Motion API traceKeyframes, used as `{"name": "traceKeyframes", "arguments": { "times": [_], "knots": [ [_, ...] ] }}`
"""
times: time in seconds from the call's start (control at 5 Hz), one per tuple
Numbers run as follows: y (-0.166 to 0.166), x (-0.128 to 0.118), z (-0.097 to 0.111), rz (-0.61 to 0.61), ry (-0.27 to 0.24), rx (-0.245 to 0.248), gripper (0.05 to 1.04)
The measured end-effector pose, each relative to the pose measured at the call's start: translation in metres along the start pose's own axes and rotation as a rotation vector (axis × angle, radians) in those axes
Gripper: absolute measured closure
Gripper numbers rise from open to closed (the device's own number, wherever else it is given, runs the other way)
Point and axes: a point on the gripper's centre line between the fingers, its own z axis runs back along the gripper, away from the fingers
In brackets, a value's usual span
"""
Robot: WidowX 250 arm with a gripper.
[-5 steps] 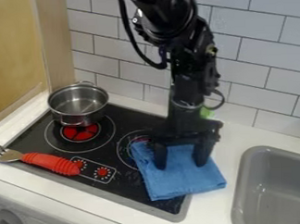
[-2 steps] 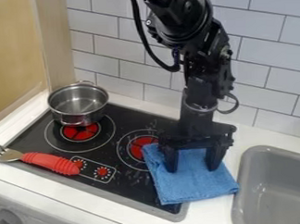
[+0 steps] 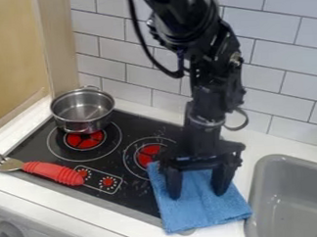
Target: Move the Blue Mat on left side of the stove
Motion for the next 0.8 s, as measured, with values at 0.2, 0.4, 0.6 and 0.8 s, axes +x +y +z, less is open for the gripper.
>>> {"name": "traceKeyframes", "arguments": {
  "times": [0.2,0.4,0.6,0.8],
  "knots": [
    [0.004,0.007,0.026,0.036,-0.056,-0.04,0.085],
    [0.013,0.011,0.037,0.069,-0.066,-0.058,0.085],
    [0.021,0.02,0.048,0.104,-0.075,-0.093,0.085],
    [0.032,0.024,0.059,0.112,-0.085,-0.129,0.085]
  ]
}}
